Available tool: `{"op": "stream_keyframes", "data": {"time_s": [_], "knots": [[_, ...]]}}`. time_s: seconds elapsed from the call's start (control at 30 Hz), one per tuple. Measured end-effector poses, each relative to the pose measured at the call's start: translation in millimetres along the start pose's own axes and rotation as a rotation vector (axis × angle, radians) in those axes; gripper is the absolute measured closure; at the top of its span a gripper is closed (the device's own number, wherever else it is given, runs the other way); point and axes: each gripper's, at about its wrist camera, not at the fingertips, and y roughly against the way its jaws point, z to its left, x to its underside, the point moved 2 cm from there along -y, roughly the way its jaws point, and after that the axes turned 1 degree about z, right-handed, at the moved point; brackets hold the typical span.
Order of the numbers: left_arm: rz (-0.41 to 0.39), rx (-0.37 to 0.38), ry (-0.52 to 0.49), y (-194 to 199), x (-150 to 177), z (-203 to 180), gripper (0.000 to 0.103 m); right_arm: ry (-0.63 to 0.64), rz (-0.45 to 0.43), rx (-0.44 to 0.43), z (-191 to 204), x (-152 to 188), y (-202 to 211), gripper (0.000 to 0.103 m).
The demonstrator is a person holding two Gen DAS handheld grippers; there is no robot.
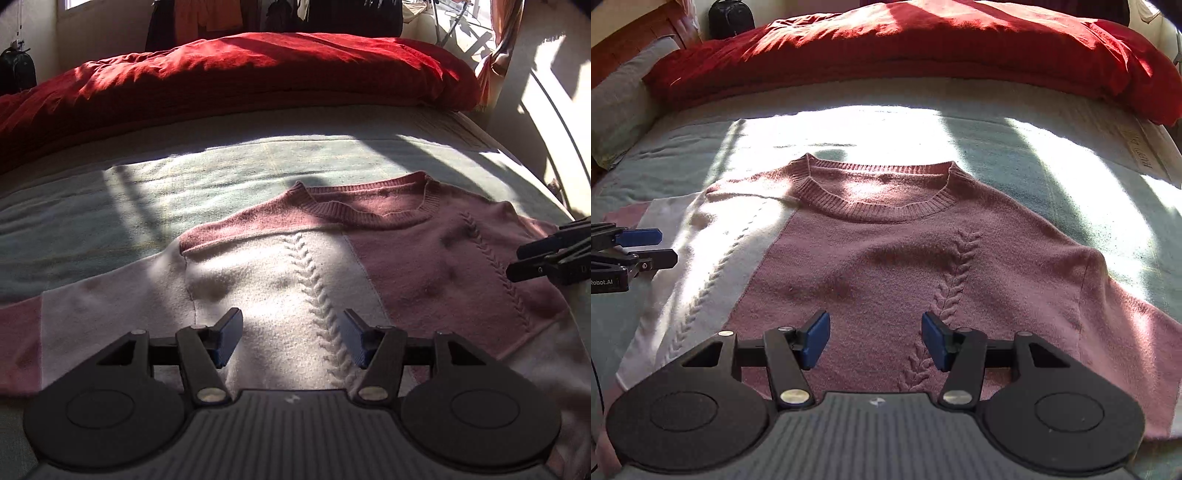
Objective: Fold clothes
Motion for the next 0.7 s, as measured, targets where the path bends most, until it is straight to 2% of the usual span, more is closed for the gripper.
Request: {"op": "stream_keyframes", "data": {"time_s": [0.17,0.3,0.4,0.53,0.7], "knots": [[0.023,0.09,-0.154,63.0,46.3,-51.1,0.044,0.109,0.072,-0.09,32.1,59.2,44.8,0.043],[0.037,0.134,-0.32,100.5,93.4,-94.6,0.04,0.164,0.131,-0.156,65.1,114.3,63.5,0.043],[0.057,0.161,-0.442,120.4,128.6,-125.1,0.04,0.152,0.153,-0.223,87.0,147.1,67.5,0.043],[0.085,0.189,-0.516,129.1,163.7,-149.0,0.04,0.096,0.151,-0.306,105.3,172.9,69.0,0.043],[0.103,0.174,-0.583,129.8,195.0,-167.4,0.04,0.013,0.18,-0.378,120.8,190.8,58.9,0.043]]}}
